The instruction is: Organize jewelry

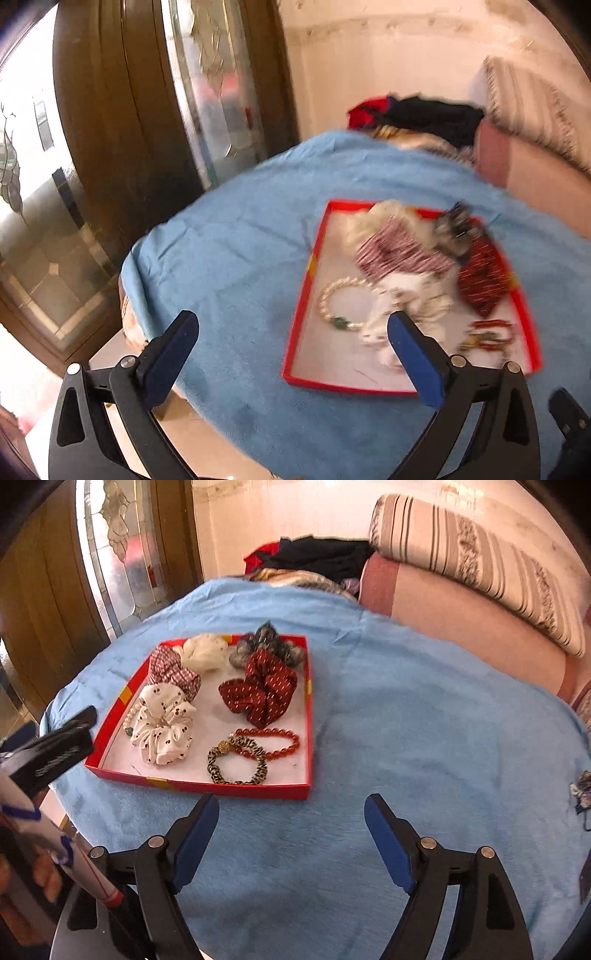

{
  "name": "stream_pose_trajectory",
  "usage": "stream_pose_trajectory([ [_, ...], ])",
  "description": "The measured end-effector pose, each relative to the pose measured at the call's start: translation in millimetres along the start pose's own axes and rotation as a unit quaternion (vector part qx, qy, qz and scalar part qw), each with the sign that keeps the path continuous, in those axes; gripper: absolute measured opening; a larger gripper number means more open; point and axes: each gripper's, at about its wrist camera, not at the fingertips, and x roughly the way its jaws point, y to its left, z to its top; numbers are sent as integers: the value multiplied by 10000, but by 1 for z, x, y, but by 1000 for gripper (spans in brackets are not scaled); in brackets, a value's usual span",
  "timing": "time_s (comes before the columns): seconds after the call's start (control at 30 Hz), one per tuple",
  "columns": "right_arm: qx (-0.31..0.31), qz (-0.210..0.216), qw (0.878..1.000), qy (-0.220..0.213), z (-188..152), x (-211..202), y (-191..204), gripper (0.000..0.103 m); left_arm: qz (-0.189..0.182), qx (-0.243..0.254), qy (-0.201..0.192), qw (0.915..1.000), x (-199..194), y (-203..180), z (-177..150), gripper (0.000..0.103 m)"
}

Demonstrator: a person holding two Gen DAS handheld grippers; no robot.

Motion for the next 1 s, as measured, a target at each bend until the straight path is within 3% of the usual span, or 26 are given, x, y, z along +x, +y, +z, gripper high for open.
stream_pose_trajectory([
  [0.17,70,-120,9990,-414,-3,-48,-17,87,-281,236,-467,9982,-72,-4,4,102],
  [0.33,-16,-253,9950,-968,-10,-110,-27,90,-313,222,-1016,9941,-142,2,3,102],
  [0.5,-132,-232,9878,-1532,-24,-170,-24,94,-317,243,-1273,9911,-189,12,-6,102],
  [0.63,-229,-242,9832,-1795,-40,-197,-14,95,-82,446,-1335,9900,-202,9,-19,102],
  [0.73,-264,-353,9818,-1850,-51,-205,-8,97,-190,382,-1289,9907,-202,11,-27,102],
  [0.83,-360,-510,9821,-1779,-60,-201,-2,97,-330,278,-1130,9927,-191,8,-31,102],
  [1.0,-414,-514,9872,-1452,-58,-176,0,97,-232,470,-756,9958,-164,-4,-34,102],
])
